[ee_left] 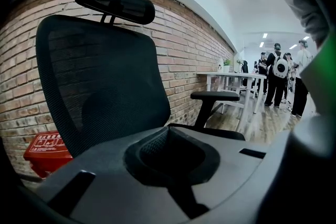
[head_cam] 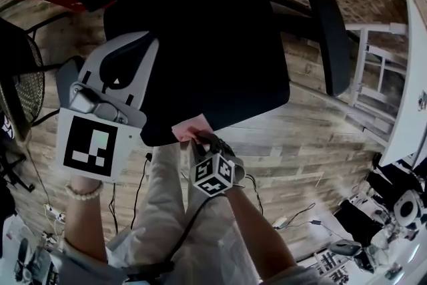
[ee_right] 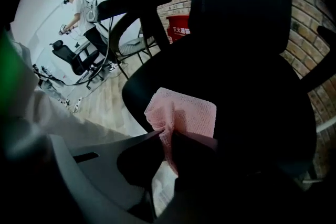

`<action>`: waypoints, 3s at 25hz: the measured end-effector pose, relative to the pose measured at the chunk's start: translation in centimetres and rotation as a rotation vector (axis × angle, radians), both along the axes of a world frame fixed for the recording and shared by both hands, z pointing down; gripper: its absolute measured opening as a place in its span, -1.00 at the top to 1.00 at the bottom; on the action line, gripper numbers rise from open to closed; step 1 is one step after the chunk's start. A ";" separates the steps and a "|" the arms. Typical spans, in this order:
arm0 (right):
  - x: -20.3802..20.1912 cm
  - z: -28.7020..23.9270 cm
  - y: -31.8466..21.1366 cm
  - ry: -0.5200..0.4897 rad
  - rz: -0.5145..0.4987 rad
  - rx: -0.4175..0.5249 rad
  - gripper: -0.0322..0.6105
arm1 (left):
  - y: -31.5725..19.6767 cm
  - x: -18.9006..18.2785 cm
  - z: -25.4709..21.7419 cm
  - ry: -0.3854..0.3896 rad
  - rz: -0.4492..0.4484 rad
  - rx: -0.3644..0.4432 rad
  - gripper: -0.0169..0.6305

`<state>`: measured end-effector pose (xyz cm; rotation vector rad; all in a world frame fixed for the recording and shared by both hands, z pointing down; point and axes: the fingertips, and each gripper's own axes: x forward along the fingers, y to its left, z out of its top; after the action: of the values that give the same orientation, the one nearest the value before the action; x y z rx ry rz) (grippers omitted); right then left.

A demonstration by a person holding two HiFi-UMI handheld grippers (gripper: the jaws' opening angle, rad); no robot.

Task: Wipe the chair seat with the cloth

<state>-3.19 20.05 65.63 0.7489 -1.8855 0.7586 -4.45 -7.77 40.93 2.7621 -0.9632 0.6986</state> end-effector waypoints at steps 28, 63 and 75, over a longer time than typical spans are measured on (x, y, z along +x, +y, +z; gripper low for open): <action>27.1 -4.0 -5.5 0.271 0.374 0.165 0.73 | 0.4 3.9 -2.5 -0.008 0.017 0.024 0.89; 15.3 -54.3 -16.3 -0.228 0.453 0.887 0.73 | 6.9 1.2 -37.9 0.169 -0.016 0.278 0.89; 14.0 -56.2 -16.0 -0.275 0.449 0.892 0.73 | 7.5 2.6 -38.4 0.160 0.037 0.263 0.89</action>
<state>10.82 4.08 9.38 1.7336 -2.3404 0.2401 -1.88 -0.29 2.56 3.0113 -1.0386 0.3697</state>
